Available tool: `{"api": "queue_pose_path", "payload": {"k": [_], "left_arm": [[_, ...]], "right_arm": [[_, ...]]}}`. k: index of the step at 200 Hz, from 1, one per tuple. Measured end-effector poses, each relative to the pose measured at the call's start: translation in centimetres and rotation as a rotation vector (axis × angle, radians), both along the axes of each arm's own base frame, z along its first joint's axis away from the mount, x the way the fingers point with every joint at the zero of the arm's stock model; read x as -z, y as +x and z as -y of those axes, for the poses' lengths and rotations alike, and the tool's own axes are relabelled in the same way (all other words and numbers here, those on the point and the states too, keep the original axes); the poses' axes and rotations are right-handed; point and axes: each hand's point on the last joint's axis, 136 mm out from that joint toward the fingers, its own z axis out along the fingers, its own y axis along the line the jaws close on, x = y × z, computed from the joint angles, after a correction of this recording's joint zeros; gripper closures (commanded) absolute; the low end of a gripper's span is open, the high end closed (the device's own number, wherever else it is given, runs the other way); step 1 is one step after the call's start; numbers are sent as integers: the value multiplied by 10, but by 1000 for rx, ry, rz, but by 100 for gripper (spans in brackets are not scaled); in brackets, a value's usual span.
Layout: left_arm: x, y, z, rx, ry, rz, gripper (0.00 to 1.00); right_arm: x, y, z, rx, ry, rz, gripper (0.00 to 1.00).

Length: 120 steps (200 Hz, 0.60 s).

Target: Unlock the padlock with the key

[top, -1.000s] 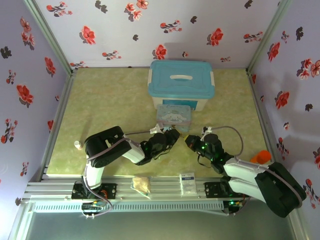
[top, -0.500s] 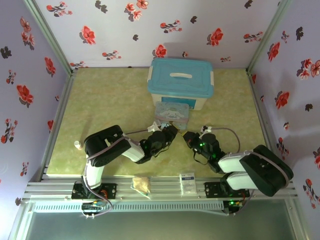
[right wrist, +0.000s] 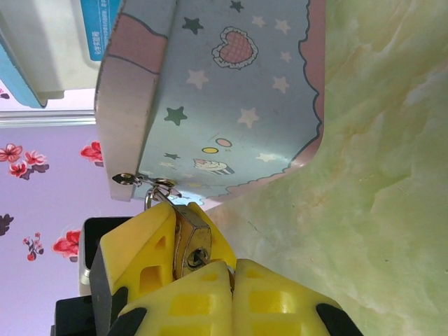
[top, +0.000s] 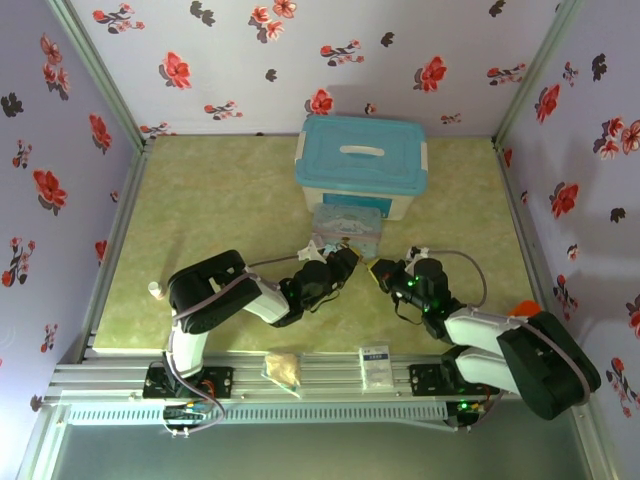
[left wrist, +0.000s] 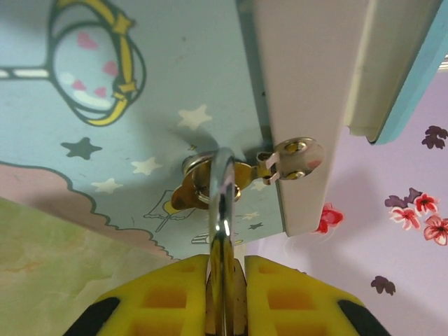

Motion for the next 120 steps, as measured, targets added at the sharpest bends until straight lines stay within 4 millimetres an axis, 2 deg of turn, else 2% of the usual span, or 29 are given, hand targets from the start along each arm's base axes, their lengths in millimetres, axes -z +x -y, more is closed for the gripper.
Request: {"api": "queue_pose_path", "payload": {"k": [43,83,120], "left_arm": [[0,4,-3,-10,23,15,100],[0,1,0,11,11,4,100],[1,2,-1,7,14,1,100]], "right_arm": [[-2,3,-6,-39,-61,27,100],[-6,1,-1,-109,-232,156,100],[-2,5,-2,-116,-217,150,100]]}}
